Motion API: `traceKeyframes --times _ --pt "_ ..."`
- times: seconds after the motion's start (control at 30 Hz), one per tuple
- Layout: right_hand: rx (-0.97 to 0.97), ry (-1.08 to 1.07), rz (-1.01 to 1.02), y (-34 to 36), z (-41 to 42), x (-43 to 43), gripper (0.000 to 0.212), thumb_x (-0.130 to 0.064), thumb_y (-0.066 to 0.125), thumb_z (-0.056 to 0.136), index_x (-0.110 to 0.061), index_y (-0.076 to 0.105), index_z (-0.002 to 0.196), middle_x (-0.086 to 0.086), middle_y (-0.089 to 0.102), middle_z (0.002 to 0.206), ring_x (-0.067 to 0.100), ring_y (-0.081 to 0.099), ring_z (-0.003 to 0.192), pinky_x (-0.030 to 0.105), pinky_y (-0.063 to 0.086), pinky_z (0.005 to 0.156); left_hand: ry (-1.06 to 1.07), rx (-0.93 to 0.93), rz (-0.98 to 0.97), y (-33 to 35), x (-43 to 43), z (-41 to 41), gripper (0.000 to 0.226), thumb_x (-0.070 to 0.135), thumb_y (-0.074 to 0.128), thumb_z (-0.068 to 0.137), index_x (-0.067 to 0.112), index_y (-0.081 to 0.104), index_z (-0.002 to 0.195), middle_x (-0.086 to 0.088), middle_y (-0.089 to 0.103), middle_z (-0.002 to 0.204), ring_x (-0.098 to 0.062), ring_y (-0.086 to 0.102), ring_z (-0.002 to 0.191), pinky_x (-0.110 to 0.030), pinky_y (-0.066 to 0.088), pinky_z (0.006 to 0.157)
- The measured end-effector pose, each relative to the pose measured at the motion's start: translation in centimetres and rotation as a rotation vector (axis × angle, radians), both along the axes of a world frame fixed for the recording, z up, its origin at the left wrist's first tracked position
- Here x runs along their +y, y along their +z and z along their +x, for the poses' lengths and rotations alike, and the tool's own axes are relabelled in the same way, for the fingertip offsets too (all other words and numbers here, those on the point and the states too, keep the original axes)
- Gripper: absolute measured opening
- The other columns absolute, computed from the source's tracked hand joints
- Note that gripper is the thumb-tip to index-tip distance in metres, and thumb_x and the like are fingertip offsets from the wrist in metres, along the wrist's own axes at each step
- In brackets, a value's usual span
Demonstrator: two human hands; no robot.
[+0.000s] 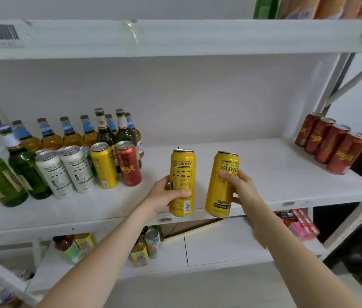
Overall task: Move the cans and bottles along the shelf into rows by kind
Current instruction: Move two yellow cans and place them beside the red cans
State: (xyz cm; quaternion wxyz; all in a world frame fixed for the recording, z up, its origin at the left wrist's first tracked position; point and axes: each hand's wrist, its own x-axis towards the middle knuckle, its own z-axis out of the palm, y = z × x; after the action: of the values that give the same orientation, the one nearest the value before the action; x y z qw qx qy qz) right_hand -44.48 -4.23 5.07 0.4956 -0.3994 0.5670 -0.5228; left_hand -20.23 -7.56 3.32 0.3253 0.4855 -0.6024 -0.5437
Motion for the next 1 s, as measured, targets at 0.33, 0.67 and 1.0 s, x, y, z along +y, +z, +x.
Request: traceKeyframes --times 0.33,0.67,1.0 --pt "0.068 0.054 0.01 0.7 -16.4 2.4 0.036 -0.036 0.073 0.085 -0.026 0.061 0.118 0.002 0.07 0.111 0.023 0.067 0.101 0.035 0.054 0.068 0.004 0.055 0.045 -1.2 3.3 -16.9 0.047 0.029 0.084 0.074 0.041 0.057 0.111 0.013 0.069 0.111 -0.007 0.066 0.103 -0.026 0.052 0.077" --pt "0.066 0.041 -0.002 0.5 -29.3 0.0 0.041 -0.038 0.081 0.074 -0.025 0.066 0.11 0.0 0.075 0.102 0.016 0.072 0.088 0.028 0.054 0.061 -0.015 0.058 0.035 -1.4 0.1 -30.4 0.048 0.029 0.086 0.072 0.04 0.061 0.111 0.015 0.073 0.106 -0.004 0.069 0.098 -0.025 0.054 0.077" --pt "-0.01 -0.019 -0.025 -0.5 -37.3 -6.6 0.036 -0.032 0.078 0.08 -0.026 0.065 0.114 -0.004 0.074 0.104 0.014 0.07 0.093 0.03 0.051 0.065 -0.031 0.036 0.026 -1.5 -6.9 -39.3 0.055 0.031 0.089 0.067 0.038 0.061 0.113 0.012 0.073 0.109 -0.008 0.069 0.1 -0.029 0.054 0.079"
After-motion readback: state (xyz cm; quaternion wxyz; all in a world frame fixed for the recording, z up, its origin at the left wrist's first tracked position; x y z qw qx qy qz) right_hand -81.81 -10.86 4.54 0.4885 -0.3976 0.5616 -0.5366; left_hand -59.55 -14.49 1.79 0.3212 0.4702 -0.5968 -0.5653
